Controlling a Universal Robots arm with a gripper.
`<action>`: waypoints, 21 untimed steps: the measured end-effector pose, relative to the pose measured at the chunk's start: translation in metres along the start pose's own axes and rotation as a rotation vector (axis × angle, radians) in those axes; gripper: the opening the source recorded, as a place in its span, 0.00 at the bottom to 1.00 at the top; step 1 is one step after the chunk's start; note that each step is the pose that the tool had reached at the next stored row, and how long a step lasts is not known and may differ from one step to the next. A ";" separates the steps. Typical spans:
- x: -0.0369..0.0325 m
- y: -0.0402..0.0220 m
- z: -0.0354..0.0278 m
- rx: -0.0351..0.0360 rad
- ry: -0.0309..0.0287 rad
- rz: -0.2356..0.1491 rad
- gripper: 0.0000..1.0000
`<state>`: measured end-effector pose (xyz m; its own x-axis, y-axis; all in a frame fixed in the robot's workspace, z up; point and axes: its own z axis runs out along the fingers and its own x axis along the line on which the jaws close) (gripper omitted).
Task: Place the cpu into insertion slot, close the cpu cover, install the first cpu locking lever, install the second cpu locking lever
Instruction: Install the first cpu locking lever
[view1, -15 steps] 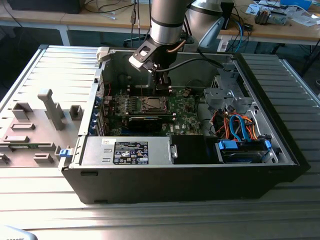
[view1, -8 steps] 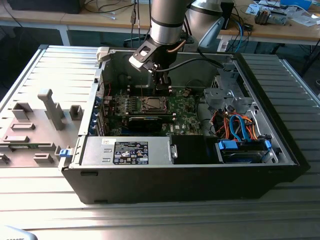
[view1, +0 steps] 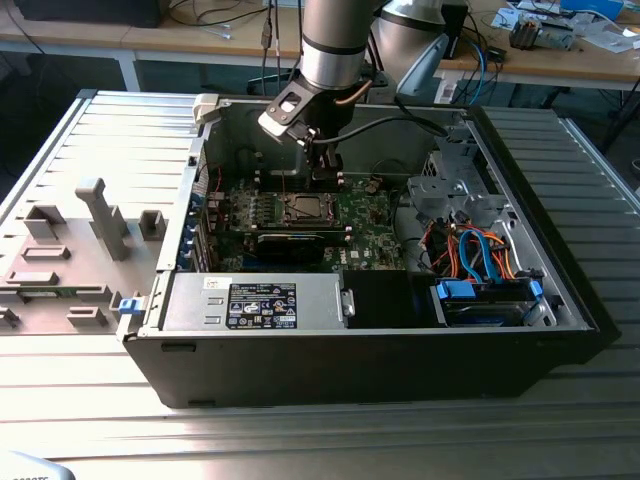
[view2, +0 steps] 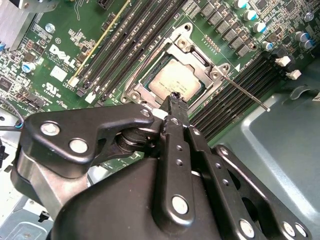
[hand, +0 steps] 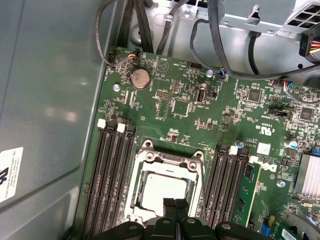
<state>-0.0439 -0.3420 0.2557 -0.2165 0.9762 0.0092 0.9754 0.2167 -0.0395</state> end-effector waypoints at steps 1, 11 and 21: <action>0.0000 0.0000 0.0000 0.0000 -0.0001 -0.001 0.11; 0.0000 0.0000 0.0000 0.0000 -0.0004 -0.009 0.11; 0.0000 0.0000 0.0001 0.0002 -0.0006 -0.015 0.11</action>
<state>-0.0439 -0.3420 0.2557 -0.2316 0.9728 0.0092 0.9720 0.2318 -0.0395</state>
